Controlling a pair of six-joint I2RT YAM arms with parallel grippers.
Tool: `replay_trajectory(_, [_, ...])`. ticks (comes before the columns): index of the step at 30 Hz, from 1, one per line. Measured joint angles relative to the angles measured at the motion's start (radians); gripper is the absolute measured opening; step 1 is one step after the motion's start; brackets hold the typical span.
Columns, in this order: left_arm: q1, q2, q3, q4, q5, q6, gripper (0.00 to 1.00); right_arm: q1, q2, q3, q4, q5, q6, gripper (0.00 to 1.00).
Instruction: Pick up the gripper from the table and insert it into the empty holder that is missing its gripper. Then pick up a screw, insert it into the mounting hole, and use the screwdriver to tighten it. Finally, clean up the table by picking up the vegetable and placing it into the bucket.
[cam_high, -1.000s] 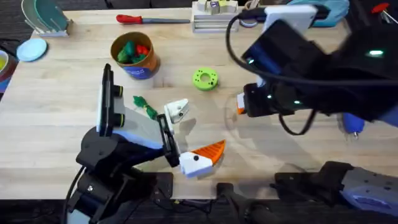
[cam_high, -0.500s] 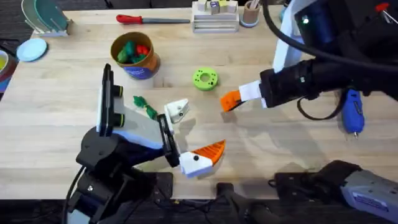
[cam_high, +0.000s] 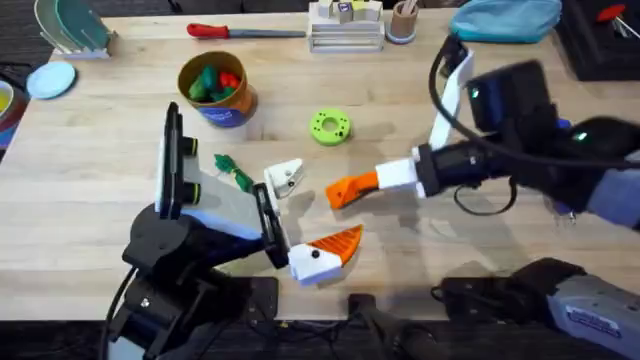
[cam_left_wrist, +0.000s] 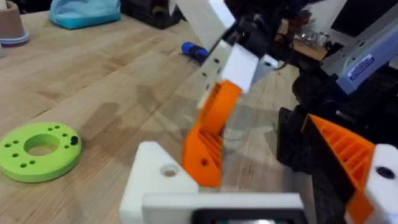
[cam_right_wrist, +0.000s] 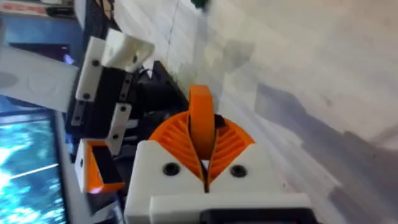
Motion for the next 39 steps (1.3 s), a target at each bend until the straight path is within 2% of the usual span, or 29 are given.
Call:
replay_trajectory(5, [0.000,0.000,0.000,0.000,0.000,0.000,0.991,0.000,-0.011,-0.131,0.121,-0.066,0.108,0.010])
replay_trajectory(7, [0.000,0.000,0.000,0.000,0.000,0.000,0.991,0.000,-0.030,-0.185,0.244,-0.080,0.164,0.009])
replay_trajectory(11, [0.000,0.000,0.000,0.000,0.000,0.000,0.991,-0.003,-0.067,-0.269,0.595,-0.100,0.328,0.009])
replay_trajectory(15, [0.000,0.000,0.000,0.000,0.000,0.000,0.991,-0.005,-0.075,-0.318,0.791,-0.111,0.490,0.009])
replay_trajectory(27, [0.000,0.000,0.000,0.000,0.000,0.000,0.991,0.076,-0.075,-0.352,1.006,-0.094,0.800,0.009])
replay_trajectory(39, [0.000,0.000,0.000,0.000,0.000,0.000,0.991,0.114,-0.038,-0.352,1.010,-0.028,0.925,0.009])
